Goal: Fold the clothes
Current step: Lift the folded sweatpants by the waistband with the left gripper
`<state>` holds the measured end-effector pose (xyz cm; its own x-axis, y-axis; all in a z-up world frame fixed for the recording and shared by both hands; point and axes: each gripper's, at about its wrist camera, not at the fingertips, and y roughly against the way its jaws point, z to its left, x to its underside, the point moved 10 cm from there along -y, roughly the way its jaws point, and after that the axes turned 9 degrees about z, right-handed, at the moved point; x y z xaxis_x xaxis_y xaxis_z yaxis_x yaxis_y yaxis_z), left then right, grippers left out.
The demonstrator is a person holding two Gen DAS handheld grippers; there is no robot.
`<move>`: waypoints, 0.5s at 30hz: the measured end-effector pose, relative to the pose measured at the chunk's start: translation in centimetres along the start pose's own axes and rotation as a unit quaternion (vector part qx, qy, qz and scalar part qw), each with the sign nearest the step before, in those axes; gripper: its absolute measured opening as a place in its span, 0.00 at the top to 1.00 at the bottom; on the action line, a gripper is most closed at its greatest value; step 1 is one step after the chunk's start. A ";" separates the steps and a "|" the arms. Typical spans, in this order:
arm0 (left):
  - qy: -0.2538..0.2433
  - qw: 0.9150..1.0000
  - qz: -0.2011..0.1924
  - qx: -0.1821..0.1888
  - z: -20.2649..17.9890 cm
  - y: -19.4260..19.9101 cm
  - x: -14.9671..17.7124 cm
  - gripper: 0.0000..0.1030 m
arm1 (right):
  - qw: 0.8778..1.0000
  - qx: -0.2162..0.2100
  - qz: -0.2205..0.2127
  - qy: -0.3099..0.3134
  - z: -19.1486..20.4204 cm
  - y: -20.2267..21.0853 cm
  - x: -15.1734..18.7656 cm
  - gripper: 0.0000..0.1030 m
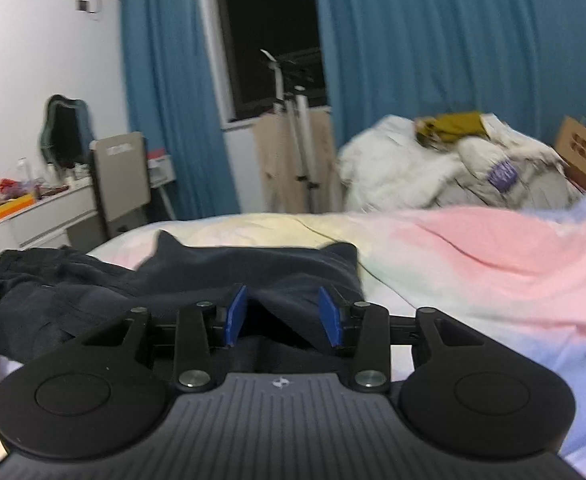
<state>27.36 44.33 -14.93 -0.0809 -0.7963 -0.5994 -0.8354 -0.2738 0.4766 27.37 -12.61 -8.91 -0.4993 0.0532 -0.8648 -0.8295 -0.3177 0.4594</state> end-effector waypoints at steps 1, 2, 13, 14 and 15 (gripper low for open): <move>-0.005 1.000 -0.002 -0.003 -0.1 0.0 0.1 0.59 | 1.000 -0.009 -0.006 -0.001 0.3 0.1 -0.5 0.55; -0.010 1.000 -0.002 -0.005 -0.2 -0.1 0.1 0.58 | 1.000 -0.019 -0.012 -0.003 0.7 0.3 -1.0 0.52; -0.040 0.997 -0.056 0.025 -4.2 2.6 -0.9 0.82 | 0.993 0.013 0.091 -0.073 -3.0 -6.0 3.1 0.50; -0.050 0.996 -0.069 0.032 -5.3 3.5 -0.9 0.83 | 0.994 0.016 0.092 -0.063 -2.8 -6.0 3.1 0.47; -0.059 0.994 -0.082 0.040 -6.4 4.3 -1.0 0.84 | 0.994 0.015 0.091 -0.058 -2.6 -5.8 2.8 0.46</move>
<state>27.29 40.52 -8.17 0.0007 -0.6747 -0.7381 -0.8827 -0.3473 0.3167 31.41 -13.04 -14.48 -0.6658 0.1077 -0.7383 -0.7292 -0.3034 0.6134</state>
